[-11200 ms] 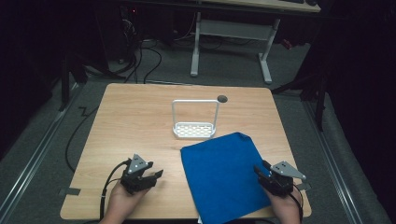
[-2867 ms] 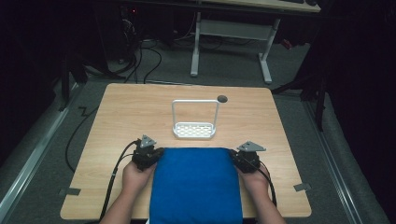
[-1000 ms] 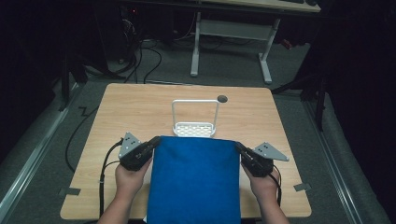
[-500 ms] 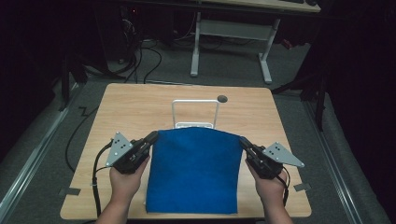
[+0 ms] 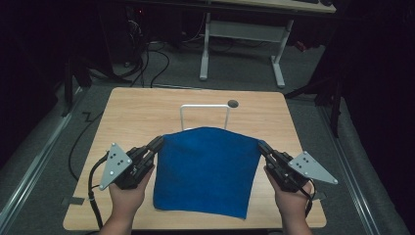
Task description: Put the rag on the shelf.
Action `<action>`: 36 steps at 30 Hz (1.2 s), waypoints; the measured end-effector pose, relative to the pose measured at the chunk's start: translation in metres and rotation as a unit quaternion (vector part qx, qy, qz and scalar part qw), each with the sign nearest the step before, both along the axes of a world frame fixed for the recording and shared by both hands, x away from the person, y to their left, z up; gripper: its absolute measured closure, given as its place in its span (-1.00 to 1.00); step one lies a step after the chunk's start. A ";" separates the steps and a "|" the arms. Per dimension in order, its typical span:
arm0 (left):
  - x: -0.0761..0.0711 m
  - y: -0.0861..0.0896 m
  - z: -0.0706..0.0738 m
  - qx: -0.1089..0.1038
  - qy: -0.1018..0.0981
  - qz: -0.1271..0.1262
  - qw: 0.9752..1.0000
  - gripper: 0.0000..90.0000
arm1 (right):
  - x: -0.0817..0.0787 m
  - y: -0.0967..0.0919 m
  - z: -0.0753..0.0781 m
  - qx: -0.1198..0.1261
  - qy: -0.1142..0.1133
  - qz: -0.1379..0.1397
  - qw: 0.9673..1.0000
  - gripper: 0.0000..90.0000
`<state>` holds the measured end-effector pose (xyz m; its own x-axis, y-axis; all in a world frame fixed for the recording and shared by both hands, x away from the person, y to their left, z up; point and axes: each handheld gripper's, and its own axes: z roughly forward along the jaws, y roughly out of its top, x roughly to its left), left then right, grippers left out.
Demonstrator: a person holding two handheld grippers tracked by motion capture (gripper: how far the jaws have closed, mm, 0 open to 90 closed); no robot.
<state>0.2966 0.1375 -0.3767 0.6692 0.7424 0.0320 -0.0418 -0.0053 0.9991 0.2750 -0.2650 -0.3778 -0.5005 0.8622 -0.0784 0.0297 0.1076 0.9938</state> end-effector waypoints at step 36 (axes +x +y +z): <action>0.078 0.012 0.050 -0.007 -0.006 0.025 1.000 0.97 | 0.062 0.010 0.052 0.013 -0.014 0.002 1.000 0.96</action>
<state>0.3750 0.1496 -0.3263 0.6308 0.7754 0.0289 -0.0540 0.0067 0.9985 0.3367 -0.2551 -0.3258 -0.5012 0.8625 -0.0702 0.0008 0.0815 0.9967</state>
